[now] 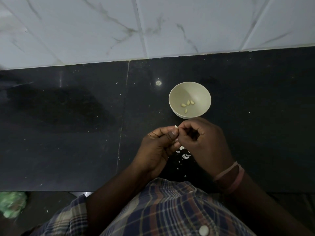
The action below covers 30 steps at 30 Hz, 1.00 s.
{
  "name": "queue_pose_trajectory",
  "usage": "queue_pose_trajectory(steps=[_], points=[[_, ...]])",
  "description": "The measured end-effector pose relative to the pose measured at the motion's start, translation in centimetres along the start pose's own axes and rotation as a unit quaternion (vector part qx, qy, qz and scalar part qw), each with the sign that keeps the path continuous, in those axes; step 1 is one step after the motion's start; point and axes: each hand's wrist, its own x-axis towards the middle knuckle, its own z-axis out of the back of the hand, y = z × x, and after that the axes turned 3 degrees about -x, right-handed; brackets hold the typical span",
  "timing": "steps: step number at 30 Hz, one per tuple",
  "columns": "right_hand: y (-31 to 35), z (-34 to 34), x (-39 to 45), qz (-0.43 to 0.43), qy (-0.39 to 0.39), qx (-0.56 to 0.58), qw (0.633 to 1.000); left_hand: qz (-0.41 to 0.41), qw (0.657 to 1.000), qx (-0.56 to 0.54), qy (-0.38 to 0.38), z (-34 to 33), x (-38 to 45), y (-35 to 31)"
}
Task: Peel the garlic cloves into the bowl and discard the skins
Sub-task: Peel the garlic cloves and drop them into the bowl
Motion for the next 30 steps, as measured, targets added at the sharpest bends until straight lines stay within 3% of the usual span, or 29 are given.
queue_pose_trajectory(steps=[16, 30], points=[[0.52, -0.66, -0.16, -0.038, -0.029, -0.05, 0.998, -0.027, 0.999, 0.03, 0.028, -0.24, -0.06, -0.03], [0.4, -0.57, -0.13, -0.049, -0.03, -0.014, 0.998, -0.038, 0.998, 0.052, 0.028, -0.23, 0.2, 0.26]])
